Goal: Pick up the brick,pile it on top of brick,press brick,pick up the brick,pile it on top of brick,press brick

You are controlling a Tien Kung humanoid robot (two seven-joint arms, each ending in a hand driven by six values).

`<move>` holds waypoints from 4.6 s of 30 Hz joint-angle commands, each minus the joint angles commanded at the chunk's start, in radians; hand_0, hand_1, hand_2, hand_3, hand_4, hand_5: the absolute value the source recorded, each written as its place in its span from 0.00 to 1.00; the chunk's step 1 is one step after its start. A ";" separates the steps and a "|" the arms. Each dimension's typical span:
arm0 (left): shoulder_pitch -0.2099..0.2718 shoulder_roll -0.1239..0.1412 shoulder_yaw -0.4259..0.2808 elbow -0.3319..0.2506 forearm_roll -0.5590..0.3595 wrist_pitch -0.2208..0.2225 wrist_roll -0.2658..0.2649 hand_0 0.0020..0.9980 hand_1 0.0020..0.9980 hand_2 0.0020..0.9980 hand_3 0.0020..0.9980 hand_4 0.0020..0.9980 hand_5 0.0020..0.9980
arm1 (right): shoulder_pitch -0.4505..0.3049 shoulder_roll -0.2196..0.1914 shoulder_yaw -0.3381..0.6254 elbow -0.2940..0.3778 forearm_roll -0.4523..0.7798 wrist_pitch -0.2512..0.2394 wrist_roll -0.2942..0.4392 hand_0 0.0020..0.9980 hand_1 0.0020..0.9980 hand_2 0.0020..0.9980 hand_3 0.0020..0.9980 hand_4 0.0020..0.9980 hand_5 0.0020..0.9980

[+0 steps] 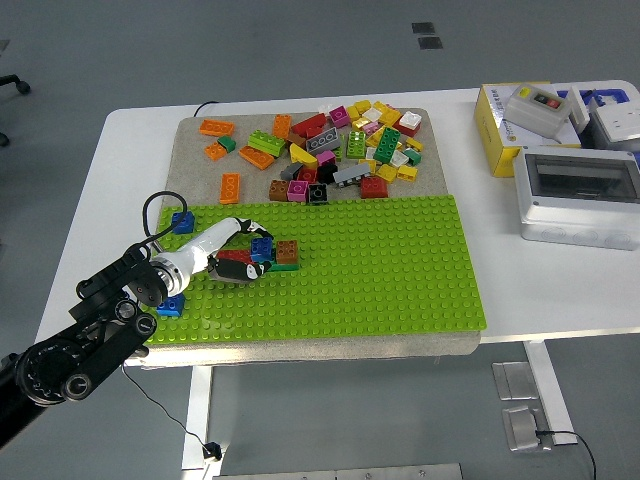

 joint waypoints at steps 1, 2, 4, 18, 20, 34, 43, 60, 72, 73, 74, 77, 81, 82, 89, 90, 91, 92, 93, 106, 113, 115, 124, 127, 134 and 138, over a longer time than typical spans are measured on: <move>0.000 0.000 0.000 -0.002 0.001 0.000 0.000 1.00 0.95 0.93 0.71 0.70 0.22 | 0.000 0.000 0.000 0.000 0.000 0.000 0.000 0.73 0.66 0.65 0.84 0.65 1.00; 0.002 0.001 -0.002 -0.006 0.003 0.000 0.001 1.00 0.95 0.93 0.71 0.70 0.22 | 0.000 0.000 0.001 0.000 0.000 0.000 0.000 0.73 0.66 0.65 0.84 0.65 1.00; 0.004 0.003 -0.009 -0.019 0.009 0.000 0.003 1.00 0.95 0.93 0.71 0.70 0.22 | -0.001 -0.001 0.001 0.000 0.001 0.000 0.000 0.73 0.66 0.65 0.84 0.65 1.00; 0.035 0.055 -0.079 -0.147 0.066 -0.010 0.040 1.00 0.96 0.94 0.72 0.73 0.28 | -0.005 -0.004 0.004 0.000 0.003 -0.002 0.004 0.73 0.66 0.65 0.84 0.65 1.00; 0.047 0.069 -0.093 -0.174 0.087 -0.014 0.054 1.00 0.96 0.94 0.72 0.73 0.28 | -0.007 -0.005 0.003 0.000 0.007 -0.002 0.006 0.73 0.66 0.65 0.84 0.65 1.00; 0.096 0.119 -0.090 -0.251 0.150 -0.038 0.106 1.00 0.96 0.94 0.69 0.80 0.47 | -0.013 -0.004 0.031 0.000 -0.019 -0.002 -0.001 0.73 0.66 0.64 0.83 0.65 1.00; 0.095 0.107 -0.075 -0.251 0.155 -0.034 0.103 1.00 0.97 0.94 0.69 0.79 0.49 | -0.014 -0.004 0.035 0.000 -0.024 -0.002 -0.001 0.73 0.66 0.64 0.83 0.65 1.00; 0.085 0.084 -0.069 -0.209 0.146 -0.032 0.097 1.00 0.97 0.94 0.69 0.80 0.49 | -0.008 -0.002 0.028 0.000 -0.019 -0.003 0.003 0.73 0.66 0.64 0.83 0.65 1.00; 0.081 0.080 -0.056 -0.202 0.136 -0.033 0.095 1.00 0.97 0.94 0.68 0.79 0.49 | -0.008 -0.002 0.026 0.000 -0.016 -0.003 0.007 0.73 0.66 0.64 0.83 0.65 1.00; 0.080 0.079 -0.055 -0.201 0.135 -0.033 0.095 1.00 0.97 0.94 0.67 0.79 0.49 | -0.008 -0.002 0.024 0.000 -0.014 -0.004 0.008 0.73 0.66 0.64 0.83 0.65 1.00; 0.080 0.078 -0.053 -0.200 0.134 -0.033 0.095 1.00 0.97 0.94 0.67 0.79 0.49 | -0.008 -0.002 0.023 0.000 -0.013 -0.004 0.009 0.73 0.66 0.64 0.83 0.65 1.00; 0.080 0.076 -0.049 -0.200 0.132 -0.033 0.094 1.00 0.97 0.94 0.67 0.79 0.49 | -0.007 -0.001 0.021 0.000 -0.011 -0.004 0.010 0.73 0.66 0.64 0.83 0.65 1.00; 0.078 0.071 -0.045 -0.198 0.130 -0.033 0.093 1.00 0.97 0.94 0.67 0.79 0.49 | -0.008 -0.001 0.020 0.000 -0.010 -0.004 0.010 0.73 0.66 0.64 0.83 0.65 1.00; 0.077 0.071 -0.045 -0.197 0.129 -0.032 0.093 1.00 0.97 0.94 0.67 0.79 0.49 | -0.008 -0.001 0.020 0.000 -0.010 -0.004 0.010 0.73 0.66 0.64 0.83 0.65 1.00; 0.074 0.063 -0.043 -0.191 0.129 -0.031 0.090 1.00 0.97 0.94 0.67 0.79 0.49 | -0.007 -0.001 0.019 0.000 -0.011 -0.004 0.011 0.73 0.66 0.64 0.83 0.65 1.00; 0.074 0.062 -0.043 -0.190 0.129 -0.031 0.090 1.00 0.97 0.94 0.67 0.79 0.49 | -0.007 0.000 0.020 0.000 -0.011 -0.004 0.011 0.73 0.66 0.64 0.83 0.65 1.00; 0.074 0.061 -0.043 -0.190 0.129 -0.031 0.090 1.00 0.97 0.94 0.67 0.79 0.49 | -0.007 0.000 0.020 0.000 -0.011 -0.004 0.011 0.73 0.66 0.64 0.83 0.65 1.00; 0.074 0.060 -0.044 -0.189 0.129 -0.031 0.090 1.00 0.97 0.94 0.67 0.79 0.49 | -0.007 0.000 0.020 0.000 -0.012 -0.004 0.011 0.73 0.66 0.64 0.83 0.65 1.00; 0.073 0.059 -0.044 -0.188 0.129 -0.031 0.090 1.00 0.97 0.94 0.67 0.79 0.49 | -0.007 0.000 0.020 0.000 -0.012 -0.004 0.011 0.73 0.66 0.64 0.83 0.65 1.00; 0.075 0.048 -0.043 -0.174 0.126 -0.030 0.087 1.00 0.97 0.94 0.66 0.79 0.49 | -0.009 0.001 0.021 0.000 -0.014 -0.005 0.014 0.73 0.66 0.64 0.83 0.66 1.00; 0.078 0.041 -0.045 -0.142 0.121 -0.025 0.076 1.00 0.96 0.94 0.66 0.79 0.49 | -0.011 0.002 0.018 0.000 -0.010 -0.005 0.016 0.73 0.66 0.64 0.83 0.66 1.00; 0.079 0.040 -0.046 -0.138 0.120 -0.023 0.073 1.00 0.96 0.94 0.66 0.79 0.49 | -0.012 0.002 0.016 0.000 -0.009 -0.006 0.016 0.73 0.66 0.64 0.82 0.66 1.00; 0.085 0.042 -0.050 -0.140 0.117 -0.017 0.063 1.00 0.96 0.94 0.65 0.79 0.49 | -0.016 0.002 0.016 0.000 -0.010 -0.006 0.016 0.73 0.66 0.64 0.83 0.66 1.00; 0.087 0.044 -0.052 -0.147 0.116 -0.016 0.061 1.00 0.96 0.94 0.65 0.78 0.49 | -0.016 0.002 0.016 0.000 -0.010 -0.006 0.016 0.73 0.66 0.64 0.82 0.66 1.00; 0.092 0.053 -0.070 -0.211 0.154 -0.024 0.069 1.00 0.96 0.93 0.64 0.78 0.49 | -0.019 0.002 0.021 0.000 -0.012 -0.007 0.015 0.73 0.66 0.64 0.82 0.66 1.00; 0.090 0.060 -0.083 -0.256 0.188 -0.029 0.076 1.00 0.96 0.93 0.64 0.78 0.49 | -0.019 0.001 0.023 0.000 -0.011 -0.007 0.015 0.73 0.66 0.64 0.82 0.66 1.00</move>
